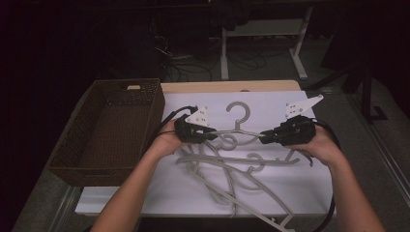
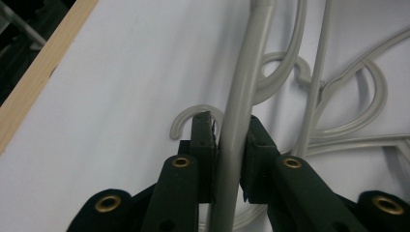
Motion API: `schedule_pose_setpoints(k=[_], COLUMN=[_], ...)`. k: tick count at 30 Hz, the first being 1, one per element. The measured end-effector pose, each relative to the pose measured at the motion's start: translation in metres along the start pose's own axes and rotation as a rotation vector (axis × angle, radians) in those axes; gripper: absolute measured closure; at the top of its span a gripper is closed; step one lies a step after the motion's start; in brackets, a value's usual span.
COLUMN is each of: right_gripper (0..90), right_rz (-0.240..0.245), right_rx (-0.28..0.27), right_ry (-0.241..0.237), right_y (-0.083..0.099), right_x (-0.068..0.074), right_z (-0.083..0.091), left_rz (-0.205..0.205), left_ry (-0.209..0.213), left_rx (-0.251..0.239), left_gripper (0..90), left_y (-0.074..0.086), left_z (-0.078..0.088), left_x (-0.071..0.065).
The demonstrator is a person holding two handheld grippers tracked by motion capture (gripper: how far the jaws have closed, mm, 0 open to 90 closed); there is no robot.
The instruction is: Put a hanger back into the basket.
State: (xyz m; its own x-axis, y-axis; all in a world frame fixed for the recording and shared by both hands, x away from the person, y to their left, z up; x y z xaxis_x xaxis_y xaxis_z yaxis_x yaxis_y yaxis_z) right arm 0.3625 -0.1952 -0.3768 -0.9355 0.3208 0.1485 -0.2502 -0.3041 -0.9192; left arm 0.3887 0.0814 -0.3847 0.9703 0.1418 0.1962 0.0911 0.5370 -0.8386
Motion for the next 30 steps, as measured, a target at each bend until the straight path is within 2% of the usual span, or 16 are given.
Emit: schedule_pose_setpoints(k=[5,10,12,16,21,23,26,27,30], right_gripper=[75.0,68.7,64.1,47.9,27.8,23.6,15.3,13.0,9.3], right_rz=[0.021,0.034,0.029,0.005,-0.009,-0.013,-0.022,-0.021,-0.022], right_rx=[0.014,0.016,0.009,0.016,0.015,0.01,0.003,-0.002,-0.018], right_ry=[0.021,0.049,0.059,0.09,0.157,0.172,0.191,0.204,0.221], right_y=[-0.003,-0.005,-0.005,-0.004,-0.005,-0.007,-0.009,-0.01,-0.012], right_x=[-0.008,-0.016,-0.019,-0.022,-0.025,-0.025,-0.026,-0.026,-0.026], right_z=[-0.001,-0.004,-0.005,-0.008,-0.014,-0.013,-0.011,-0.01,-0.006], left_rz=[-0.012,0.002,0.008,0.023,0.061,0.079,0.085,0.103,0.131], left_ry=[-0.008,-0.016,-0.018,-0.023,-0.063,-0.072,-0.091,-0.114,-0.137], left_rx=[-0.007,-0.001,0.004,0.035,0.053,0.063,0.076,0.086,0.092], left_gripper=[80.5,81.5,81.7,81.8,81.8,81.8,81.8,81.8,81.8], left_y=[-0.004,-0.012,-0.014,-0.017,-0.018,-0.019,-0.02,-0.021,-0.025], left_z=[0.004,0.009,0.011,0.016,0.029,0.036,0.044,0.051,0.062], left_x=[0.002,0.002,0.0,-0.003,-0.004,-0.003,-0.003,-0.002,-0.002])
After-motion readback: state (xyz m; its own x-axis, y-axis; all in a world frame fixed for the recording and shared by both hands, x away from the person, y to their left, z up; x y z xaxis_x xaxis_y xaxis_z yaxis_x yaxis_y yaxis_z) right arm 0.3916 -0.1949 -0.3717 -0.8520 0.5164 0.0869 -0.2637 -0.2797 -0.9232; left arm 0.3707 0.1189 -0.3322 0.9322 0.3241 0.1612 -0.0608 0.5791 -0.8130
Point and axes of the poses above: each handheld gripper's, and its own axes: z roughly backward along the jaws, y roughly out of its underside, x roughly to its left, the point moved 4 cm from there along -z, roughly forward along the jaws, and after that the axes turned 13 degrees about -x, right-handed, at the moved point
